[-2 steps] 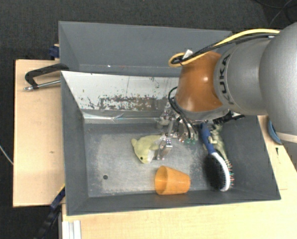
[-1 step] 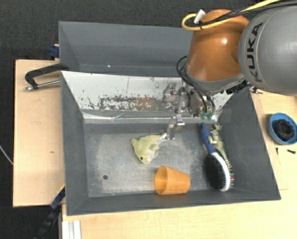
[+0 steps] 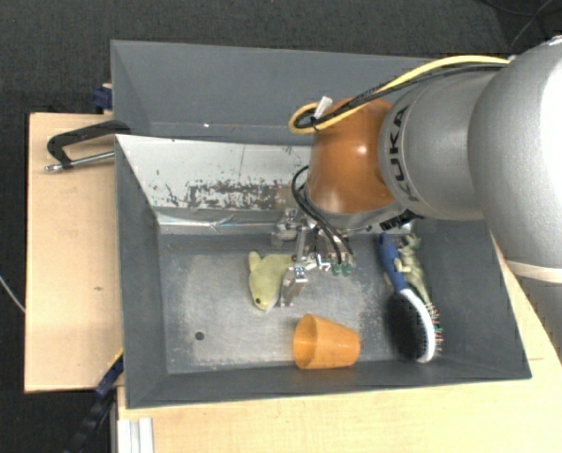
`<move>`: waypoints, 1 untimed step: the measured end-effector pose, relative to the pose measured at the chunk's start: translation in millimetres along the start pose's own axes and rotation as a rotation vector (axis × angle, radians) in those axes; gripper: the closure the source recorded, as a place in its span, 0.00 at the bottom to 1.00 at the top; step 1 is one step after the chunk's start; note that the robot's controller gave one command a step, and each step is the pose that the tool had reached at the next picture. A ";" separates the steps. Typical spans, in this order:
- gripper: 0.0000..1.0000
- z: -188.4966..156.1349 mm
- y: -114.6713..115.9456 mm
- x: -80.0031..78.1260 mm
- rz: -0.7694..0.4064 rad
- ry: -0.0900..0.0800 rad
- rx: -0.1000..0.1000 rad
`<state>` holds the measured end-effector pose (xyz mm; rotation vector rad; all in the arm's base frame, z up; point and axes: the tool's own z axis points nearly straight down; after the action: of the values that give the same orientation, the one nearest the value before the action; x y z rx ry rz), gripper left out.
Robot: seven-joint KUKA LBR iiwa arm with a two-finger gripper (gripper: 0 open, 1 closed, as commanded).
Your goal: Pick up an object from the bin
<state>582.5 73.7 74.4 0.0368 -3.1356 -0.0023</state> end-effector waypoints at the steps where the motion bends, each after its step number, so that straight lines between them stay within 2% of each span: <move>1: 1.00 -4.8 -0.4 -1.9 0.000 -0.007 0.000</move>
Offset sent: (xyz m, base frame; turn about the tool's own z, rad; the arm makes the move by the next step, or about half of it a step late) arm 0.0000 0.0000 0.0000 0.0000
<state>584.4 73.3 79.2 0.0366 -3.1431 -0.0022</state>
